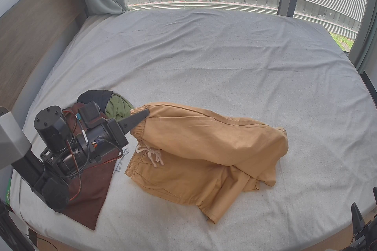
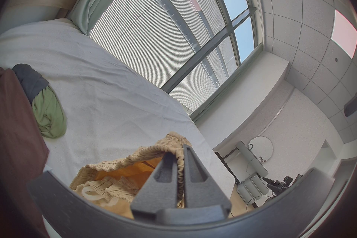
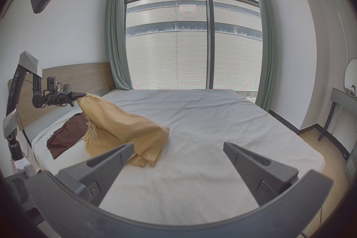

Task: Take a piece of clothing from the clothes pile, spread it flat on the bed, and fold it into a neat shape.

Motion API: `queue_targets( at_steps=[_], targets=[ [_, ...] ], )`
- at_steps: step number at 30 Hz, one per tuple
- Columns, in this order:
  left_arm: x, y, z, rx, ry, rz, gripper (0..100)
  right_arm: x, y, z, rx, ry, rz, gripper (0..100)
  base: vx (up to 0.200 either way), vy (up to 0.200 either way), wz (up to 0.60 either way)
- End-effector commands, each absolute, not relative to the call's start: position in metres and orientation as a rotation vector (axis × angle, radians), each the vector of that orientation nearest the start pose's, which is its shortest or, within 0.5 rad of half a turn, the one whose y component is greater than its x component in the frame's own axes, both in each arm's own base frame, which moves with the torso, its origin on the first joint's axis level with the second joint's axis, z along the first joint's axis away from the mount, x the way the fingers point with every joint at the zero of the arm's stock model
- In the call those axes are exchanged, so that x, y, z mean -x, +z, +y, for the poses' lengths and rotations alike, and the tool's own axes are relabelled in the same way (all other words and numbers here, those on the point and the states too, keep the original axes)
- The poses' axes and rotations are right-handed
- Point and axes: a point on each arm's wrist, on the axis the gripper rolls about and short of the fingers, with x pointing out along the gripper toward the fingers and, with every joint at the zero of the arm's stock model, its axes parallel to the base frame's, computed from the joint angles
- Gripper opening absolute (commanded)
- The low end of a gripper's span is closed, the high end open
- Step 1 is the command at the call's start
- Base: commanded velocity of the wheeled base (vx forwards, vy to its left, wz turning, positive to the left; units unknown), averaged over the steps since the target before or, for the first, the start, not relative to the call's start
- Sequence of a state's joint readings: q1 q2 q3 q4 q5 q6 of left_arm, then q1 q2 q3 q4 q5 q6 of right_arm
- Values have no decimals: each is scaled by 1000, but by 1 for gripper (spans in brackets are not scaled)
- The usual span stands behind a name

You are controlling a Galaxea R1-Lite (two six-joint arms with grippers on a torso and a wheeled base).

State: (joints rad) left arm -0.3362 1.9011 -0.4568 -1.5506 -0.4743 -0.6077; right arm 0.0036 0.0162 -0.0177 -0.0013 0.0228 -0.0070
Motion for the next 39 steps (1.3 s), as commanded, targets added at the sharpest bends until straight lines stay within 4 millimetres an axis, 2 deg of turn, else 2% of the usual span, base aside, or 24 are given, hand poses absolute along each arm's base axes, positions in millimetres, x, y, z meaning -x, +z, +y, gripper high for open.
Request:
queue_targets(
  at_steps=[1,7,15,27,32,39],
  targets=[
    [-271,128,-96,562,-796,151,0,23,76,0,8,26,-2,100,0,0,0],
    [-274,127,-76,502,-830,148,0,23,76,0,8,26,-2,100,0,0,0],
    [-264,108,-47,319,-939,180,0,23,75,0,8,26,0,100,0,0,0],
    [-262,95,-43,264,-958,197,0,23,75,0,9,28,0,100,0,0,0],
    [-273,80,-43,245,-947,220,0,23,76,0,9,26,-2,100,0,0,0],
    [-275,79,-39,230,-933,210,0,23,76,0,9,28,-2,100,0,0,0]
  ],
)
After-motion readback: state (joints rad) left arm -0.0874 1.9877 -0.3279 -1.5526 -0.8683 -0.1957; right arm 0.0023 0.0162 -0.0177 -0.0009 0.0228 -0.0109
